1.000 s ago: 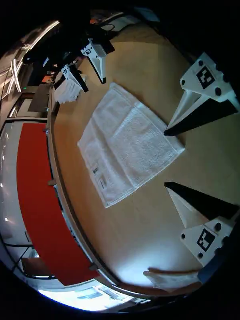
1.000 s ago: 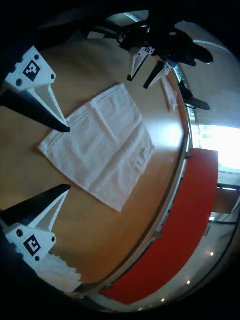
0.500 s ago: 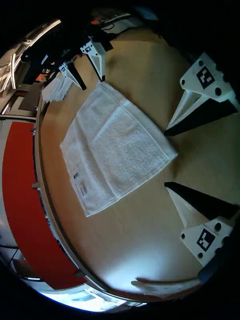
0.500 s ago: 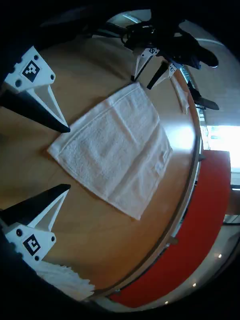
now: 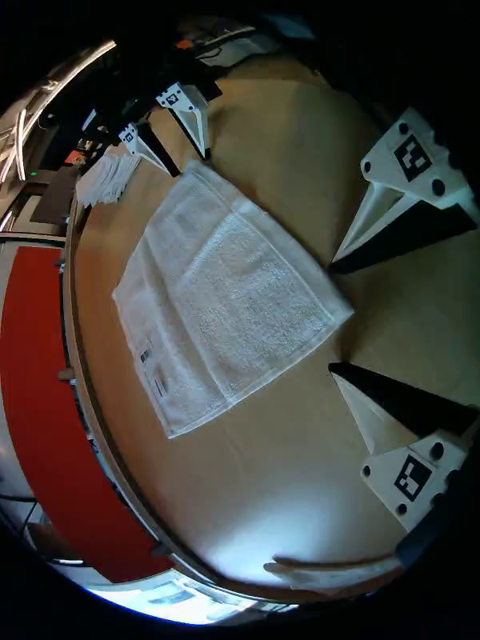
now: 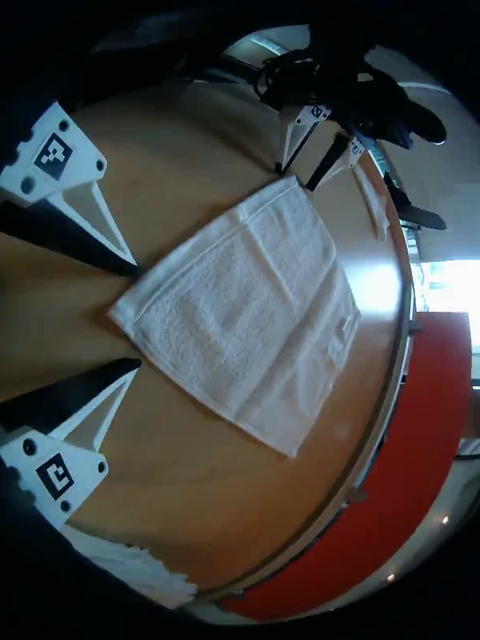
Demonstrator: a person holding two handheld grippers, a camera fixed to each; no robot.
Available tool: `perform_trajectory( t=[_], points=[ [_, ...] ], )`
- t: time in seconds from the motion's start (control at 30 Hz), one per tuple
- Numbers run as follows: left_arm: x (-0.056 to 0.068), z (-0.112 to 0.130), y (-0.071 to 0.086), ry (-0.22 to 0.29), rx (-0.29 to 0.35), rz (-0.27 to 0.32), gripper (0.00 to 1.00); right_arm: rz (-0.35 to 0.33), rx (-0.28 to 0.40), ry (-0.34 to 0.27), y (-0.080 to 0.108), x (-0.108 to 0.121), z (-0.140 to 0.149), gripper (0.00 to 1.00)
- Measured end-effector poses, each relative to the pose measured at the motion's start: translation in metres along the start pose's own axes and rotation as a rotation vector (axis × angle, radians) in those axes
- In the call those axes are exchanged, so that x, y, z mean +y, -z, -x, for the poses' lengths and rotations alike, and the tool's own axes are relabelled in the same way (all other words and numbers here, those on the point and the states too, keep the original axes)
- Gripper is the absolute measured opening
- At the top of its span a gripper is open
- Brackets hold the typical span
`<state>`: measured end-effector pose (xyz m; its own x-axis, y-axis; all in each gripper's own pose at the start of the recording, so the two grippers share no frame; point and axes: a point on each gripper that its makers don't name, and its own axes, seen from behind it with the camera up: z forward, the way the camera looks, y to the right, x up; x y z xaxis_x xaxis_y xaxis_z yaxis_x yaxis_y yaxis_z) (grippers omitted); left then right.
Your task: Fold towel
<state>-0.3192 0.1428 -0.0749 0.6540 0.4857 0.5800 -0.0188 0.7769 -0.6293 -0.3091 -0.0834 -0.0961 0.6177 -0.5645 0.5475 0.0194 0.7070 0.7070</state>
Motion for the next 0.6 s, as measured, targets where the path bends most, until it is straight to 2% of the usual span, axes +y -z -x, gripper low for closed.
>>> perform_trajectory(
  t=[0.2, 0.6],
  points=[
    [0.0008, -0.0002, -0.0003, 0.000, -0.001, -0.003, 0.76, -0.003, 0.001, 0.001, -0.0005, 0.0003, -0.0006, 0.66],
    [0.0060, -0.0014, -0.0011, -0.006, -0.020, 0.004, 0.52, -0.010, 0.001, 0.007, -0.0007, -0.0026, -0.0011, 0.34]
  ],
)
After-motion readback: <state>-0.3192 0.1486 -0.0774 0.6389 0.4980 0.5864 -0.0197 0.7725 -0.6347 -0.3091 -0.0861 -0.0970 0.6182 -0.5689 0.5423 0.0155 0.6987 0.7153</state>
